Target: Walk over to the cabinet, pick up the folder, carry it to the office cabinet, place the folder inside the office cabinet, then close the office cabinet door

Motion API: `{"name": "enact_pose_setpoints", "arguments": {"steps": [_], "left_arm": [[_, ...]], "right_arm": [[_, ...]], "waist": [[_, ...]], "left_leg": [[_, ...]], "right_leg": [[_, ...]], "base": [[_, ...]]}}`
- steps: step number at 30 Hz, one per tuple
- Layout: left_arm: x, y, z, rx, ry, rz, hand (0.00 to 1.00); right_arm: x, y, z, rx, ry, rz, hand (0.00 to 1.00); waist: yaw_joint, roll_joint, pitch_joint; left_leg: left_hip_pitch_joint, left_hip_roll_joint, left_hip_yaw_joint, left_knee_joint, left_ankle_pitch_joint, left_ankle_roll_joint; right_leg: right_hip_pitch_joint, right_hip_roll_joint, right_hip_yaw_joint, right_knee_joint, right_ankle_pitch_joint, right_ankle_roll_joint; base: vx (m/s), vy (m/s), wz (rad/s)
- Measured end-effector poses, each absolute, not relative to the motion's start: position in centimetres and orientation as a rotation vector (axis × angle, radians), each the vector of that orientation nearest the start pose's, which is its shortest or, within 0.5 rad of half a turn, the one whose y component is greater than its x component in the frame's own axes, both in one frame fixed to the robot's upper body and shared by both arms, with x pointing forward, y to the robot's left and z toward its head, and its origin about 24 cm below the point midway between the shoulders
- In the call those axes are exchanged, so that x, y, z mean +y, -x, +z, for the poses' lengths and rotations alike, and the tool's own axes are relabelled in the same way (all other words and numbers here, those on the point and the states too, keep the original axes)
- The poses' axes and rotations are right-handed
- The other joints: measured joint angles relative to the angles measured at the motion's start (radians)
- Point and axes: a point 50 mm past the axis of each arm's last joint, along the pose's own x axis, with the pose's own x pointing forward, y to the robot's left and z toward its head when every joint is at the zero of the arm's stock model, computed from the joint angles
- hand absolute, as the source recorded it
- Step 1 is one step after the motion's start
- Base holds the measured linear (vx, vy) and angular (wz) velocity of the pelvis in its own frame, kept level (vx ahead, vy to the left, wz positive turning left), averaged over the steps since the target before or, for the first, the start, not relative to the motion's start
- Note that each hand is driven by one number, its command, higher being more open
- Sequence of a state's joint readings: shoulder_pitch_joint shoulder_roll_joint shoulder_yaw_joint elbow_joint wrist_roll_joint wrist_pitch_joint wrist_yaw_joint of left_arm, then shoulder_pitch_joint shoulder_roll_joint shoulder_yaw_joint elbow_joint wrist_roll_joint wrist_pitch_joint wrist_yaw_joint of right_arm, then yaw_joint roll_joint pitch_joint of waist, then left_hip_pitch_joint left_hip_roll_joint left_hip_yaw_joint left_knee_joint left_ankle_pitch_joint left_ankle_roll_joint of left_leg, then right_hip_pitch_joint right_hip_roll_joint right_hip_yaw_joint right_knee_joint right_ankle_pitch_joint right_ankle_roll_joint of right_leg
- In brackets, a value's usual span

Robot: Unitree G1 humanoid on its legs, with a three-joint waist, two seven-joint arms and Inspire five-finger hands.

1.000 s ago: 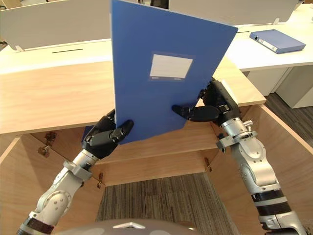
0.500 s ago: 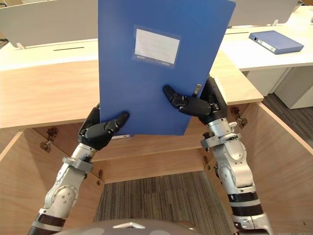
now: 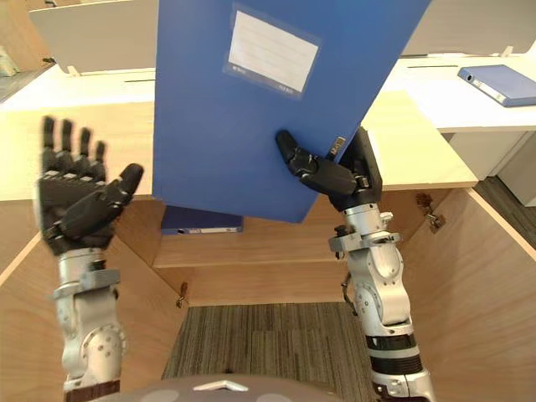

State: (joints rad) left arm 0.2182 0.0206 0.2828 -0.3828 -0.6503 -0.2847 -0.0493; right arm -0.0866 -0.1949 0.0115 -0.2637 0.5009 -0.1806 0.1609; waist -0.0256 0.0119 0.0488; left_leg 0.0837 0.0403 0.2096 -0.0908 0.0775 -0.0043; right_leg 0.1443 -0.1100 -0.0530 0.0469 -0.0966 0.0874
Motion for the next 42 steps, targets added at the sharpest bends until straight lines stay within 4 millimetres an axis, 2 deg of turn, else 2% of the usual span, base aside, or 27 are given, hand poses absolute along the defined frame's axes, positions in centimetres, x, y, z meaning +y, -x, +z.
{"name": "enact_pose_setpoints", "arguments": {"steps": [6, 12, 16, 21, 23, 25, 29, 34, 38, 42], "left_arm": [[26.7, -15.0, 8.1, -0.442, 0.413, 0.603, 1.0], [27.2, -13.7, 3.7, -0.216, 0.348, 0.713, 1.0], [27.2, -13.4, 2.0, -0.133, 0.327, 0.73, 1.0], [26.7, -13.4, -0.1, -0.021, 0.289, 0.703, 1.0], [25.9, -13.3, -2.1, 0.097, 0.291, 0.669, 1.0], [24.4, -13.3, -3.9, 0.215, 0.305, 0.615, 1.0], [22.8, -14.2, -4.1, 0.248, 0.239, 0.486, 1.0], [22.5, -15.5, -3.7, 0.243, 0.144, 0.379, 1.0], [22.6, -15.2, -5.4, 0.34, 0.052, 0.328, 1.0], [22.6, -14.1, -7.6, 0.462, -0.012, 0.294, 1.0]], "right_arm": [[-17.1, -24.3, 14.4, -0.554, -0.291, 0.188, 0.0], [-17.4, -23.6, 13.7, -0.538, -0.313, 0.153, 0.0], [-17.2, -23.2, 13.5, -0.531, -0.315, 0.163, 0.0], [-15.7, -22.9, 13.4, -0.517, -0.324, 0.232, 0.0], [-15.0, -22.9, 13.3, -0.507, -0.319, 0.267, 0.0], [-14.4, -22.7, 13.1, -0.492, -0.295, 0.293, 0.0], [-13.4, -22.6, 12.6, -0.461, -0.291, 0.349, 0.0], [-13.1, -22.7, 11.7, -0.419, -0.248, 0.37, 0.0], [-12.3, -22.7, 10.8, -0.371, -0.168, 0.414, 0.0], [-11.1, -22.5, 9.8, -0.332, -0.058, 0.46, 0.0]], "waist": [[0.022, -0.008, -0.003], [0.021, -0.019, -0.002], [0.022, -0.021, -0.002], [0.021, -0.023, -0.002], [0.02, -0.028, 0.001], [0.019, -0.048, 0.003], [0.019, -0.055, 0.004], [0.018, -0.047, 0.005], [0.013, -0.031, 0.002], [0.014, -0.029, 0.001]], "left_leg": [[-0.021, -0.005, -0.042, -0.003, 0.012, -0.002], [-0.03, -0.007, -0.066, -0.004, 0.02, -0.004], [-0.032, -0.007, -0.068, -0.004, 0.02, -0.005], [-0.039, -0.005, -0.068, -0.004, 0.02, -0.006], [-0.047, -0.004, -0.068, -0.003, 0.021, -0.007], [-0.052, -0.003, -0.067, 0.002, 0.02, -0.008], [-0.059, -0.004, -0.062, 0.002, 0.019, -0.009], [-0.055, -0.002, -0.056, 0.002, 0.018, -0.011], [-0.052, -0.001, -0.045, -0.003, 0.017, -0.012], [-0.052, 0.006, -0.029, 0.001, 0.016, -0.014]], "right_leg": [[0.002, -0.002, -0.043, 0.0, -0.008, -0.008], [0.007, -0.003, -0.071, -0.003, -0.011, -0.008], [0.007, -0.003, -0.074, -0.006, -0.012, -0.008], [0.002, -0.001, -0.074, -0.011, -0.012, -0.008], [-0.006, 0.0, -0.073, -0.011, -0.011, -0.008], [-0.011, 0.001, -0.072, -0.011, -0.011, -0.008], [-0.023, 0.0, -0.068, -0.008, -0.011, -0.009], [-0.024, 0.002, -0.061, -0.005, -0.011, -0.009], [-0.028, 0.002, -0.05, -0.003, -0.012, -0.011], [-0.04, 0.006, -0.033, 0.0, -0.012, -0.013]], "base": [[-0.03, -0.015, 0.2], [-0.04, -0.01, 0.13], [-0.02, -0.001, 0.03], [0.0, 0.0, 0.0], [0.0, 0.0, 0.0], [0.0, 0.0, 0.0], [0.01, 0.001, -0.04], [-0.02, 0.003, -0.04], [-0.04, 0.011, -0.08], [-0.02, 0.006, -0.12]]}}
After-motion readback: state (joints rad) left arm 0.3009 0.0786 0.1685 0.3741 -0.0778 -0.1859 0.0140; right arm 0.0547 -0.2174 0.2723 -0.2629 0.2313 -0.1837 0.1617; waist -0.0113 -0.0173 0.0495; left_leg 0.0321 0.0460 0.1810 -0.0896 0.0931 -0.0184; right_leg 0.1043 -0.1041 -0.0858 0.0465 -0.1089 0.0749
